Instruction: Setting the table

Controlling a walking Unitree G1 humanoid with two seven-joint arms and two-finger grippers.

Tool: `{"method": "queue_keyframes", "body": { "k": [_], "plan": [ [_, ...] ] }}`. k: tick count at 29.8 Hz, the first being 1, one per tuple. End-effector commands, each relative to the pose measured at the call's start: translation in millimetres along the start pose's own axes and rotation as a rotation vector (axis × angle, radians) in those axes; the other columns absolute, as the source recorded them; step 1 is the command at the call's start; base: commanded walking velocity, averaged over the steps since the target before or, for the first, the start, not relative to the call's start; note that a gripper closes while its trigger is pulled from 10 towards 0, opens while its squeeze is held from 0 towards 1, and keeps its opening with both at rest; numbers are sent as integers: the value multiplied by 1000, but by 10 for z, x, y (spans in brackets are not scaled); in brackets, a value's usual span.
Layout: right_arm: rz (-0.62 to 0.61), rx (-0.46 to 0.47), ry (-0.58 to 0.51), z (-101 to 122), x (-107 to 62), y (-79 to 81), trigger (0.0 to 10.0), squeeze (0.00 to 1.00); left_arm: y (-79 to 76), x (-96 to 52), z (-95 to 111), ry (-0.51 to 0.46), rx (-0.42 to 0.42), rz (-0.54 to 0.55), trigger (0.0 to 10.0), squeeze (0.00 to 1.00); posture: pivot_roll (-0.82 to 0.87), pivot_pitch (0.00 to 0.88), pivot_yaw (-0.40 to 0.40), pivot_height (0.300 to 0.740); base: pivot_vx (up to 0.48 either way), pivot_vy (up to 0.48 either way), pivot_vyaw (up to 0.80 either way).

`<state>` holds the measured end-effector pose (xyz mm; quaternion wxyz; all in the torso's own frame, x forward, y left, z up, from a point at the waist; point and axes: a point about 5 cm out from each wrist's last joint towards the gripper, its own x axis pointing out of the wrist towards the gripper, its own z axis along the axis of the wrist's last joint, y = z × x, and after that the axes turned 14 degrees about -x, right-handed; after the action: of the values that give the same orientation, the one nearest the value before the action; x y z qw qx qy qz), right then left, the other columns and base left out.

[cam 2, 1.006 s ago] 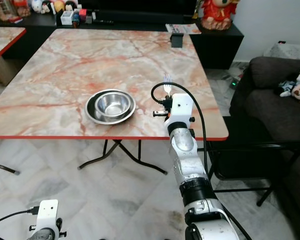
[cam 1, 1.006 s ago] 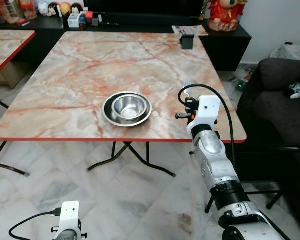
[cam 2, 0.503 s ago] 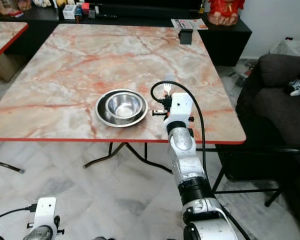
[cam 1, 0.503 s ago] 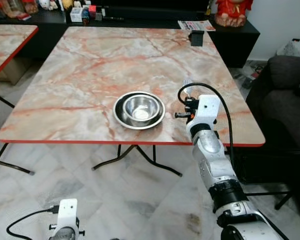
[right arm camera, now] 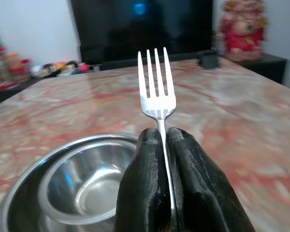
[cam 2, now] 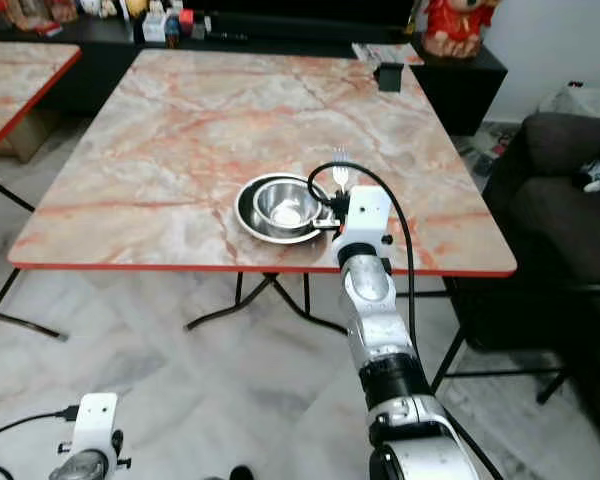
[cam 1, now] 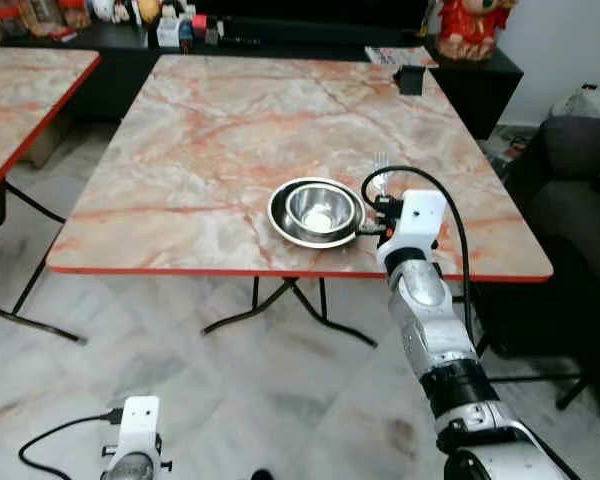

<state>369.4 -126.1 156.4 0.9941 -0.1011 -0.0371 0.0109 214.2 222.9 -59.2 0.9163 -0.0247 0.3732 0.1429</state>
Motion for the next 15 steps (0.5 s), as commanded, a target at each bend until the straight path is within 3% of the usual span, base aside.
{"method": "queue_keyframes", "body": {
  "k": [1,11,15],
  "plan": [
    [-3,8,5,-10,-8,8,10000,0,63,-13,-59,18,12,11,10000,0,8,131,-10,740,352,0,0],
    [-14,20,21,-39,-7,-20,10000,0,54,-17,-73,22,16,7,10000,0,8,132,-11,740,384,0,0],
    [1,22,8,-25,-8,5,10000,0,47,-20,-86,25,14,4,10000,0,9,133,-13,740,392,0,-741]
  ]
}}
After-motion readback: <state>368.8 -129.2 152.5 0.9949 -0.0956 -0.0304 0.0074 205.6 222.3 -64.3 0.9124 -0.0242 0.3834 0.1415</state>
